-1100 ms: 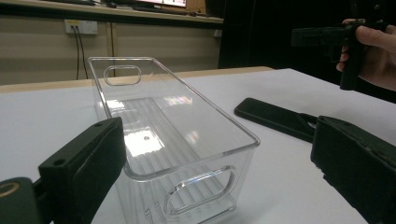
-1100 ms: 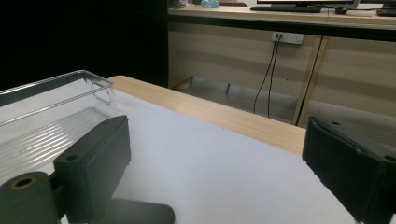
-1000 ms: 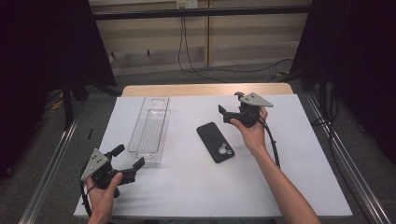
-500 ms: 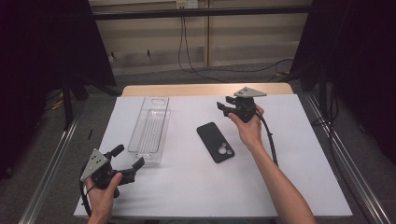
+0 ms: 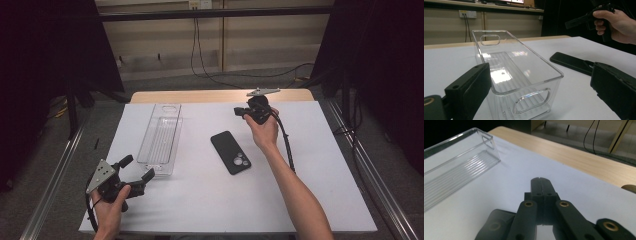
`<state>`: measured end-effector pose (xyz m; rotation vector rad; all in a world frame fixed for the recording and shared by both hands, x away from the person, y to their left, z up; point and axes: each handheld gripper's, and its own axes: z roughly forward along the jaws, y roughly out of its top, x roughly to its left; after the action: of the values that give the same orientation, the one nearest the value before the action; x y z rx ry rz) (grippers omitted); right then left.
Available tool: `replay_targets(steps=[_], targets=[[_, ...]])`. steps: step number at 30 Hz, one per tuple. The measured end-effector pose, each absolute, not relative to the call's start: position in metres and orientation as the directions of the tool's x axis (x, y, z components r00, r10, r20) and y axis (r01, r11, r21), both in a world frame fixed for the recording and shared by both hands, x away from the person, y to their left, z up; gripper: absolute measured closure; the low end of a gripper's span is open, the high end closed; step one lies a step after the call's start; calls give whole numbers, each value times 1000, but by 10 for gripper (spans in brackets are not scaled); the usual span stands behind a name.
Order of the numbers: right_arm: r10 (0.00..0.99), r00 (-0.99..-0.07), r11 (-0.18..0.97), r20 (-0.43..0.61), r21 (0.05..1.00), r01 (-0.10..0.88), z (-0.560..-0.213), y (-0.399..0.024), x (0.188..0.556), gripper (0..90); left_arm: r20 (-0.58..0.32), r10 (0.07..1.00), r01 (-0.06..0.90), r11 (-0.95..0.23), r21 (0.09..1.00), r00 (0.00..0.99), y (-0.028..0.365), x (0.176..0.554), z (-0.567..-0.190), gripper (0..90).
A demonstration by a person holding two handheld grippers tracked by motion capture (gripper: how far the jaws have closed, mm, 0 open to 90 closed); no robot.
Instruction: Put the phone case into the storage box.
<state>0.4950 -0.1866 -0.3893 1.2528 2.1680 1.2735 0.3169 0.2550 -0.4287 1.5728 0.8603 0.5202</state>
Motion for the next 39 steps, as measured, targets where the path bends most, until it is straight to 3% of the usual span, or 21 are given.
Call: replay_targets(steps=[8,22,39], targets=[[788,-602,370,133,679,634,-385,-172,516,900,-133,769,233,-21,972,625,256,317,-429,34],[816,-567,460,116,463,758,-405,-161,534,900,-134,770,238,-23,971,623,256,318,-429,34],[824,-558,486,98,384,785,-429,-150,537,900,-135,769,239,-24,971,625,256,318,-429,34]])
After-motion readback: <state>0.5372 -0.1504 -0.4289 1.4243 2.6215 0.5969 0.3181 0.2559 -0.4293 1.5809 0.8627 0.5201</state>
